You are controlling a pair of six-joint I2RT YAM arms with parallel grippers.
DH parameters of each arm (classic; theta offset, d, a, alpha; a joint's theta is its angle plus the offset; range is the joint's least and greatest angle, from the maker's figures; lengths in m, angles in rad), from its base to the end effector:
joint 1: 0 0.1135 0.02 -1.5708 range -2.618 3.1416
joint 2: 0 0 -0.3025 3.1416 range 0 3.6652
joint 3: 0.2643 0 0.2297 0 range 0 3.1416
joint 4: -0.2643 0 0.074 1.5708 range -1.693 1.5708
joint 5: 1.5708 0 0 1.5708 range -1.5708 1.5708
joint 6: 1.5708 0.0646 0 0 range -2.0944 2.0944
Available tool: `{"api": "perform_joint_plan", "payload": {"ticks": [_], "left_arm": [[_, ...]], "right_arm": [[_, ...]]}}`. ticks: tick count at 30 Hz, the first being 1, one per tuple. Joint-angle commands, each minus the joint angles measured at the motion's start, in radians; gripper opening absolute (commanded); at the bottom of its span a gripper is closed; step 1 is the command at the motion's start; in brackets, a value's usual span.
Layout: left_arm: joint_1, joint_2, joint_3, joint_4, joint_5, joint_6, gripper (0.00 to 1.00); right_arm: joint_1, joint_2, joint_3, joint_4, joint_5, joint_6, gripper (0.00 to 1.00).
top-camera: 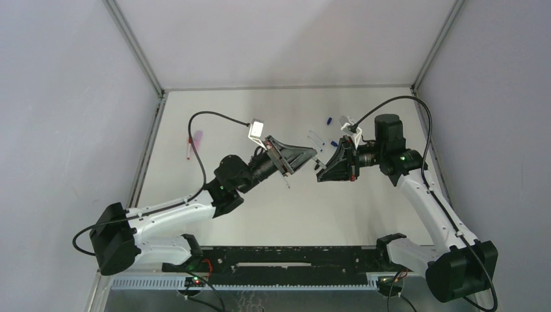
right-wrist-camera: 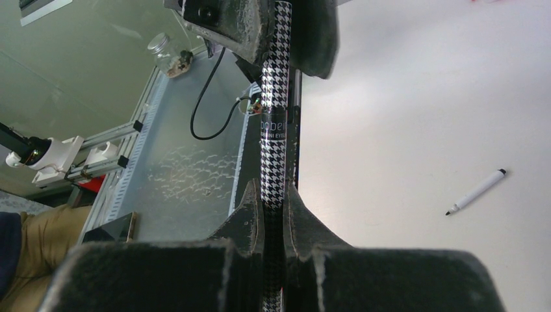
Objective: Insert the pens into the pen caps
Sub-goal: Press the pen cap onto the pen.
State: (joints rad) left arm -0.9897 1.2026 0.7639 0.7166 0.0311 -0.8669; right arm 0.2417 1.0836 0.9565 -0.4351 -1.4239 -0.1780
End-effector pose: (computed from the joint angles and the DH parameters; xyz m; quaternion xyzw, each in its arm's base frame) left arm 0.1469 -0.2273 0.3939 0.0494 0.6004 -0.6446 0.4707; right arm 0.1561 0.1043 0.3677 -0.4468 0.5825 0.5833 0.3474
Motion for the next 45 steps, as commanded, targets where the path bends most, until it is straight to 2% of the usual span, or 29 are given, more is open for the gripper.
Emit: {"api": "perform_joint_plan", "payload": {"ticks": [1,6,7,11,16,21,25,30,33,36,38,39,42,45], "left_arm": [[0.006,-0.004,0.046,0.034,0.018,-0.004,0.23],[0.006,0.017,0.045,0.036,0.043,-0.012,0.01],[0.005,0.022,0.042,0.037,0.055,-0.016,0.00],[-0.019,0.043,0.027,0.037,0.062,-0.016,0.00],[-0.100,0.106,0.029,0.010,0.047,-0.008,0.00],[-0.185,0.223,0.041,0.015,0.073,-0.099,0.00],[-0.252,0.304,0.056,0.014,0.102,-0.135,0.00],[-0.274,0.301,0.012,0.040,0.110,-0.151,0.00],[-0.258,0.253,-0.013,0.057,0.071,-0.135,0.00],[-0.223,0.196,-0.025,0.085,0.039,-0.121,0.05],[-0.198,0.142,-0.044,0.111,-0.007,-0.115,0.11],[-0.188,0.097,-0.059,0.128,-0.025,-0.102,0.18],[-0.181,-0.014,-0.084,0.115,-0.135,-0.017,0.47],[-0.181,-0.112,-0.094,0.036,-0.195,0.093,0.64]], "right_arm": [[0.005,0.001,0.036,0.009,-0.013,-0.023,0.00],[0.005,-0.002,0.036,0.011,-0.013,-0.019,0.00],[0.004,-0.002,0.036,0.012,-0.010,-0.017,0.00],[0.001,-0.006,0.036,0.027,0.008,0.001,0.00],[0.002,-0.013,0.036,0.070,0.070,0.057,0.00],[-0.003,-0.031,0.036,0.136,0.167,0.118,0.00],[-0.025,-0.024,0.036,0.210,0.176,0.170,0.00],[-0.058,0.003,0.036,0.340,0.143,0.278,0.00],[-0.029,0.004,0.036,0.239,0.135,0.187,0.00],[-0.009,0.006,0.036,0.097,0.107,0.028,0.00],[-0.010,0.012,0.030,0.061,0.080,-0.018,0.00],[-0.011,0.011,0.018,0.060,0.077,-0.026,0.00],[-0.010,0.014,0.007,0.046,0.074,-0.053,0.00],[-0.007,0.023,0.007,0.037,0.056,-0.066,0.00]]}}
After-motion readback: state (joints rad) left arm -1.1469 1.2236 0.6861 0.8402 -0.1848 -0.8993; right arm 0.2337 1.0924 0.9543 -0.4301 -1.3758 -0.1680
